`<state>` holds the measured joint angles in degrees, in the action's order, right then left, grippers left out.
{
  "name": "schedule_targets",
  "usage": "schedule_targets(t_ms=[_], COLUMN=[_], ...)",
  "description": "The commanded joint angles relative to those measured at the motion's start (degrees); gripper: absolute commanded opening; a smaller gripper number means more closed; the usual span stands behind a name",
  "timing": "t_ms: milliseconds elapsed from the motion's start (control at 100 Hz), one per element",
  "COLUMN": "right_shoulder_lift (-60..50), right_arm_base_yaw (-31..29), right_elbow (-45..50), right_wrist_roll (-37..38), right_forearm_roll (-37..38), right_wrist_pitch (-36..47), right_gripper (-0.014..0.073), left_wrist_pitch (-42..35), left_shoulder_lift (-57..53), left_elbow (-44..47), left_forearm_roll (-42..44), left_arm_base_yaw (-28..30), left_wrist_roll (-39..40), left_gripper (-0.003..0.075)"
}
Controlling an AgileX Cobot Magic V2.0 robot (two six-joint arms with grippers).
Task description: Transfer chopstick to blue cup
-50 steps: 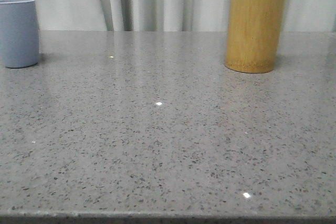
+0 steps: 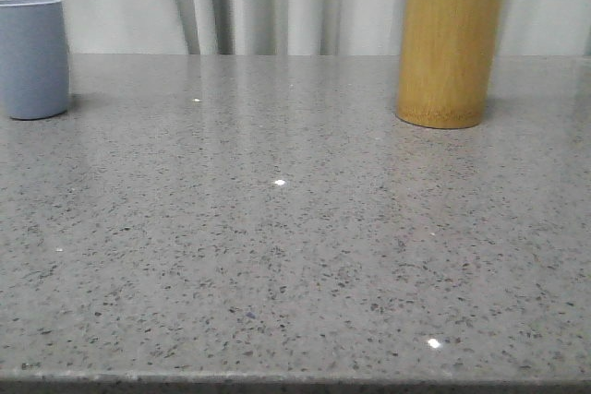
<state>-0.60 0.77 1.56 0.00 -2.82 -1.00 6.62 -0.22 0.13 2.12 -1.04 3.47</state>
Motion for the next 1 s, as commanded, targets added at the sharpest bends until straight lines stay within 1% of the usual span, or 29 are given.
schedule_targets(t_ms=[0,180,310,390,530,620,670,740,850,990], right_shoulder_lift=[-1.2,-1.2,-1.2,-1.2,-1.1,0.1,1.6,4.8,11.5,20.3], right_arm_base_yaw=[-0.2,-0.2,-0.2,-0.2,-0.2,-0.2,-0.2,-0.2,-0.2,-0.2], right_elbow=[0.0,0.0,0.0,-0.9,-5.8,-11.2,-15.2,-20.2,-27.3,-35.9], right_wrist_roll=[0.0,0.0,0.8,2.3,3.5,3.5,3.5,3.5,3.4,3.4], right_forearm_roll=[0.2,0.2,-0.4,-0.5,-0.5,-0.5,-0.5,-0.5,-0.4,-0.4], right_wrist_pitch=[4.8,4.8,9.9,10.9,6.9,1.0,-2.5,-7.2,-14.1,-21.6], right_gripper=[-0.0066,-0.0066,-0.0066,-0.0066,-0.0066,-0.0066,-0.0066,-0.0066,-0.0066,-0.0066], left_wrist_pitch=[-4.8,-6.0,-10.4,-9.6,-1.9,-0.6,1.7,6.8,17.3,29.8], left_shoulder_lift=[-1.9,-1.9,-1.9,-1.9,-0.8,2.0,4.1,7.9,15.6,25.3], left_elbow=[0.4,0.4,0.2,-0.9,-5.6,-9.7,-12.9,-18.3,-28.0,-40.1], left_forearm_roll=[0.0,-0.8,-6.3,-6.3,-6.3,-7.2,-7.2,-7.2,-7.3,-9.6], left_arm_base_yaw=[0.0,0.0,0.0,0.0,0.0,0.0,0.0,0.0,0.0,0.0], left_wrist_roll=[0.8,0.8,0.8,0.7,0.7,0.7,0.7,0.7,0.8,0.8], left_gripper=[-0.0019,-0.0019,-0.0019,-0.0019,-0.0019,-0.0019,-0.0019,-0.0019,-0.0019,-0.0019])
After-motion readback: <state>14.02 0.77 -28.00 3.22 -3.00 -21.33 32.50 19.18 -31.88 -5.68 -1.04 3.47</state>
